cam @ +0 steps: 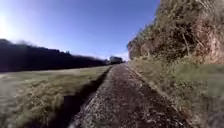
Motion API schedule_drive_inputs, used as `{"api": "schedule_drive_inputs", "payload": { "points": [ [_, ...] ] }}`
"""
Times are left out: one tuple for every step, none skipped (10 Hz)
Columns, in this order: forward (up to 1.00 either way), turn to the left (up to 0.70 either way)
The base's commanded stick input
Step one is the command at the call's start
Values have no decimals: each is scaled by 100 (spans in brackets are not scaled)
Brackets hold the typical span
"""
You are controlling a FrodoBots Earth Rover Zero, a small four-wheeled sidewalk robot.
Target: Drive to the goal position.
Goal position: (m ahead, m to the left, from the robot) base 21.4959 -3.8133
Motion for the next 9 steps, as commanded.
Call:
{"api": "schedule_drive_inputs", "payload": {
  "points": [
    [85,0],
    [85,0],
    [85,0],
    [85,0],
    [85,-8],
    [85,-17],
    [85,-32],
    [85,-32],
    [85,-32]
  ]
}}
